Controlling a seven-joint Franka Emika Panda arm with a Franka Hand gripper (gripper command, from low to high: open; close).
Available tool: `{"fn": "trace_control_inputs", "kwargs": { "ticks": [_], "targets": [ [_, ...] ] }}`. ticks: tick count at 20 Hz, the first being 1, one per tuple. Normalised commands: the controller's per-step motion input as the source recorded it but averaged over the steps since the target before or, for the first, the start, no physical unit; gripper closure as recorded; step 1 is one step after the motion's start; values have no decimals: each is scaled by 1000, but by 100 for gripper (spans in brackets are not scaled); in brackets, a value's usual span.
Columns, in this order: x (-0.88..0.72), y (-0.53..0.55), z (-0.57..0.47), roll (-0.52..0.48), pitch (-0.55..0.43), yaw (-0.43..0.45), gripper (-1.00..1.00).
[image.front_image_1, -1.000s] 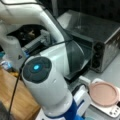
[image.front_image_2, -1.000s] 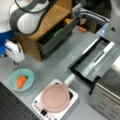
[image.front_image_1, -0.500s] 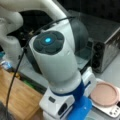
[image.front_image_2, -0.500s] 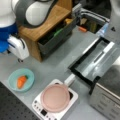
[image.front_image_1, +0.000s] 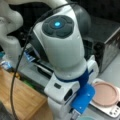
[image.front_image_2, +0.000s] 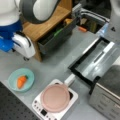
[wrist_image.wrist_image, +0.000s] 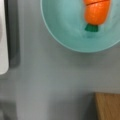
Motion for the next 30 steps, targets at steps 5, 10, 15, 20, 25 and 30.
{"fn": "trace_control_inputs", "kwargs": {
  "ticks": [5, 10, 15, 20, 25, 30],
  "targets": [
    [-321, 294, -63, -257, -20, -46, -100],
    [-405, 282, -129, -231, -46, -57, -100],
    [-651, 361, -154, -231, -95, -61, -100],
    [-779, 418, -166, -243, -156, -80, -100],
    [-681, 378, -191, -264, -226, -77, -100],
    [-509, 304, -182, -278, -245, -56, -100]
  ]
}}
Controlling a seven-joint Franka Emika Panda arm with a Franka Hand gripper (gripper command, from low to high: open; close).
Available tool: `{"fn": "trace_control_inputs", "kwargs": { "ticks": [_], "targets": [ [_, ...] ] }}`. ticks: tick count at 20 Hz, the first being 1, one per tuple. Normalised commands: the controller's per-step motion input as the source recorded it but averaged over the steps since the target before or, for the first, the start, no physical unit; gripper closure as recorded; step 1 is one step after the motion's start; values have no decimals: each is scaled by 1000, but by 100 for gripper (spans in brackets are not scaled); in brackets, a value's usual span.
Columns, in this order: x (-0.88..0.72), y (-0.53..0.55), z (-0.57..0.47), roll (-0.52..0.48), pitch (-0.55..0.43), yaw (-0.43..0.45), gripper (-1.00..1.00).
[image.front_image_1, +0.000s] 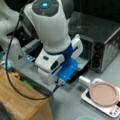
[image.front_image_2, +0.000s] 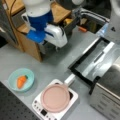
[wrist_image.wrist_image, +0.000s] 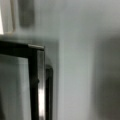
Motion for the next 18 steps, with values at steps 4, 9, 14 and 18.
{"fn": "trace_control_inputs", "kwargs": {
  "ticks": [4, 9, 14, 18],
  "targets": [
    [-453, 233, -142, -265, -204, 3, -100],
    [-464, 131, 13, -204, -108, 48, -100],
    [-278, 97, -55, -193, -67, 46, -100],
    [-107, 73, -120, -200, -57, 43, -100]
  ]
}}
